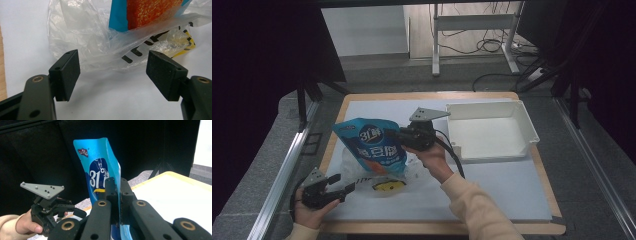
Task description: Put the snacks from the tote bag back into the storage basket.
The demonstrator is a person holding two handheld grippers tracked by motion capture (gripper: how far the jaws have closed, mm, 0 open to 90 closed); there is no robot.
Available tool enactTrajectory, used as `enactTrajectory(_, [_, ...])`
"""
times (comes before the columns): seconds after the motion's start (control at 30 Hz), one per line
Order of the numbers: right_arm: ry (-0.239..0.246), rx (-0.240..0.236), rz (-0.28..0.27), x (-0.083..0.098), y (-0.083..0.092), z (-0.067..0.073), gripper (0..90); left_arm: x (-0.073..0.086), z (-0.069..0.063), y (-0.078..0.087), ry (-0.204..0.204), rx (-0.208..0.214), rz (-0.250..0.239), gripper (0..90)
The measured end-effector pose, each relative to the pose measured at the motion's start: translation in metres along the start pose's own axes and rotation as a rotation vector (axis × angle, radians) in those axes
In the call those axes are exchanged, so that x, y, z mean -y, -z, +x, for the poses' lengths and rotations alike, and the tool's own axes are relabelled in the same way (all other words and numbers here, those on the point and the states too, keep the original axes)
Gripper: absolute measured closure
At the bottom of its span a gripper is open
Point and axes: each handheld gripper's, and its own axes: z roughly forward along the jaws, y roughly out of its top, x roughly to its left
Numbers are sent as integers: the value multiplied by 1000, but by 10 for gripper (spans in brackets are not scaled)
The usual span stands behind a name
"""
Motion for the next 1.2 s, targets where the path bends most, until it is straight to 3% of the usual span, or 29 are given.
enactTrajectory(0.37, [-14,2,-12,-2,-4,4,884,0,0,0,-1,1,0,277])
enactTrajectory(1.2, [9,0,-48,-19,-9,16,888,0,0,1,4,3,-6,276])
